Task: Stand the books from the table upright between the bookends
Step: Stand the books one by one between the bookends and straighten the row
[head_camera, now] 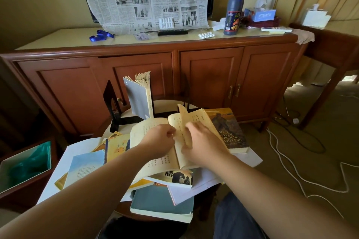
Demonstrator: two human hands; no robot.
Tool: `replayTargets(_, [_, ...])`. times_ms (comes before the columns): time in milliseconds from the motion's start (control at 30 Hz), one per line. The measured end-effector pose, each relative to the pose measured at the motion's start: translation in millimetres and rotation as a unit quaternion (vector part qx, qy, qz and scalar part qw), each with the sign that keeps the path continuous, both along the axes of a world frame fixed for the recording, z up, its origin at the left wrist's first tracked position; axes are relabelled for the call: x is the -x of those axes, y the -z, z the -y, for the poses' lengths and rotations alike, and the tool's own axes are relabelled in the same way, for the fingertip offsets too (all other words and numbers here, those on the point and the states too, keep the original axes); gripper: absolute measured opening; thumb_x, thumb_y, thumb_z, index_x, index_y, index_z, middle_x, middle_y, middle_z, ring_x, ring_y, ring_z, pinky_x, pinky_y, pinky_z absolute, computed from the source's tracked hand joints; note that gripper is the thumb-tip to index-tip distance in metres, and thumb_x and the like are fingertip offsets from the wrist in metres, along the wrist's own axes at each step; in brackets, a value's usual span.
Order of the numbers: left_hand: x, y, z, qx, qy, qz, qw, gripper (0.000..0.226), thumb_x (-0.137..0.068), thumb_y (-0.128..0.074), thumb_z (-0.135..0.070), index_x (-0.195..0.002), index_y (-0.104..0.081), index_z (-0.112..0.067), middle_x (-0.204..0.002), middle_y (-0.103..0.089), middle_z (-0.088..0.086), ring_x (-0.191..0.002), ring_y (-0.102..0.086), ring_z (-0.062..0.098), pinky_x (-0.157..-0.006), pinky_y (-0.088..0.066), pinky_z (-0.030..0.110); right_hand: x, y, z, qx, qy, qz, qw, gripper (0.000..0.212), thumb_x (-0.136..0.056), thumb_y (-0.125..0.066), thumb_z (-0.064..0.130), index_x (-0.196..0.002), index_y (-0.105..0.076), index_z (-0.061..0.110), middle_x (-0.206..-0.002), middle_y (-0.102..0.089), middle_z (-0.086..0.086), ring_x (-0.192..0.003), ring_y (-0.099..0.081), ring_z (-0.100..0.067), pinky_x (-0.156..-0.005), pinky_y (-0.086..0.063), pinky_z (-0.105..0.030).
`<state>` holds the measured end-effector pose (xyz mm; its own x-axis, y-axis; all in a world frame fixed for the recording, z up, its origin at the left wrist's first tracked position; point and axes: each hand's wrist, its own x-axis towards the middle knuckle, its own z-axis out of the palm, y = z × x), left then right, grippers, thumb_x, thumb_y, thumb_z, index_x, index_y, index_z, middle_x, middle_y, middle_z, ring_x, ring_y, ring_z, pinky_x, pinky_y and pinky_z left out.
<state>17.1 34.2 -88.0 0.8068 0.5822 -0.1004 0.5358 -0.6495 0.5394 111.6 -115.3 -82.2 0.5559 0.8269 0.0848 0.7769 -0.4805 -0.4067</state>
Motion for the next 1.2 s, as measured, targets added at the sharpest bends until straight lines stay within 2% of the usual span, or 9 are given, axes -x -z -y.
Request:
replayTargets(67, [-1, 3, 1, 0.004, 0.027, -0.012, 1.000, 0.048, -0.100, -0.062, -0.030, -0.148, -0.056, -0.028, -0.143, -0.057, -0.003, -0.108, -0.057, 0.012, -0.073, -0.044, 0.015, -9, 0, 1, -0.036, 0.039, -0.003, 0.999, 0.057, -0.094, -0.064, 0.028, -0.143, -0.036, 0.021, -0.132, -0.057, -0.003, -0.109, -0.061, -0.024, -0.077, -0.059, -0.036])
replayTargets(167, [-2, 6, 6, -0.030, 0.067, -0.055, 0.996, 0.072, -0.093, -0.070, -0.054, -0.156, -0.044, -0.033, -0.146, -0.044, -0.004, -0.125, -0.052, 0.018, -0.099, -0.055, 0.032, -26, 6, 12, -0.056, 0.104, -0.019, 0.993, 0.068, -0.096, -0.065, 0.018, -0.154, -0.029, 0.019, -0.128, -0.061, -0.005, -0.103, -0.068, -0.024, -0.070, -0.061, -0.032])
replayTargets(333, [-14, 5, 8, -0.119, 0.124, -0.112, 0.979, 0.089, -0.080, -0.071, -0.073, -0.152, -0.038, -0.032, -0.162, -0.028, -0.003, -0.154, -0.021, 0.027, -0.126, -0.011, 0.061, -40, 18, 38, 0.061, 0.088, 0.065, 0.992, 0.031, -0.099, -0.059, 0.018, -0.129, -0.062, 0.017, -0.135, -0.051, -0.003, -0.124, -0.046, -0.025, -0.098, -0.052, -0.040])
replayTargets(433, [-23, 4, 4, -0.090, 0.153, -0.137, 0.974, 0.101, -0.073, -0.075, -0.076, -0.152, -0.031, -0.030, -0.164, -0.026, -0.007, -0.158, -0.013, 0.029, -0.119, 0.004, 0.077, -33, 21, 44, 0.075, -0.004, 0.198, 0.977, 0.027, -0.095, -0.062, 0.022, -0.122, -0.064, 0.023, -0.130, -0.051, 0.000, -0.120, -0.043, -0.025, -0.100, -0.045, -0.039])
replayTargets(600, [-36, -4, 0, -0.160, 0.192, -0.188, 0.950, 0.130, -0.061, -0.074, -0.087, -0.163, -0.018, -0.031, -0.167, -0.022, -0.002, -0.155, -0.015, 0.029, -0.117, 0.006, 0.080, -29, 40, 29, 0.045, -0.096, 0.157, 0.982, 0.040, -0.102, -0.055, 0.029, -0.140, -0.049, 0.015, -0.141, -0.049, -0.007, -0.133, -0.045, -0.026, -0.114, -0.042, -0.038])
replayTargets(800, [-46, 1, -9, -0.131, 0.200, -0.193, 0.951, 0.144, -0.051, -0.080, -0.088, -0.162, -0.012, -0.025, -0.173, -0.005, -0.004, -0.160, -0.002, 0.026, -0.121, 0.004, 0.075, -51, 47, -7, 0.079, -0.073, 0.091, 0.990, 0.057, -0.111, -0.026, 0.033, -0.158, -0.027, 0.001, -0.168, -0.022, -0.016, -0.158, -0.011, -0.029, -0.125, 0.002, -0.036])
replayTargets(900, [-45, 8, -16, -0.110, 0.199, -0.196, 0.954, 0.150, -0.051, -0.077, -0.090, -0.164, -0.003, -0.026, -0.174, 0.003, -0.007, -0.160, 0.002, 0.024, -0.122, 0.004, 0.072, -65, 42, -26, 0.092, -0.048, 0.026, 0.994, 0.058, -0.111, -0.025, 0.036, -0.160, -0.020, 0.006, -0.171, -0.011, -0.010, -0.159, -0.004, -0.024, -0.128, -0.003, -0.038])
replayTargets(1067, [-44, 13, -18, -0.103, 0.202, -0.198, 0.954, 0.151, -0.054, -0.075, -0.091, -0.165, 0.004, -0.027, -0.175, 0.008, -0.007, -0.161, 0.009, 0.025, -0.121, 0.004, 0.074, -83, 38, -49, 0.135, 0.036, 0.033, 0.990, 0.059, -0.105, -0.023, 0.048, -0.145, -0.045, 0.010, -0.147, -0.050, -0.011, -0.135, -0.045, -0.028, -0.115, -0.035, -0.047])
replayTargets(1200, [-44, 17, -19, -0.104, 0.200, -0.193, 0.955, 0.154, -0.050, -0.073, -0.094, -0.165, 0.004, -0.027, -0.174, 0.009, -0.008, -0.161, 0.009, 0.024, -0.122, 0.003, 0.074, -79, 46, -44, 0.118, 0.040, 0.043, 0.991, 0.066, -0.104, -0.019, 0.049, -0.153, -0.035, 0.009, -0.155, -0.044, -0.012, -0.142, -0.040, -0.028, -0.118, -0.032, -0.047])
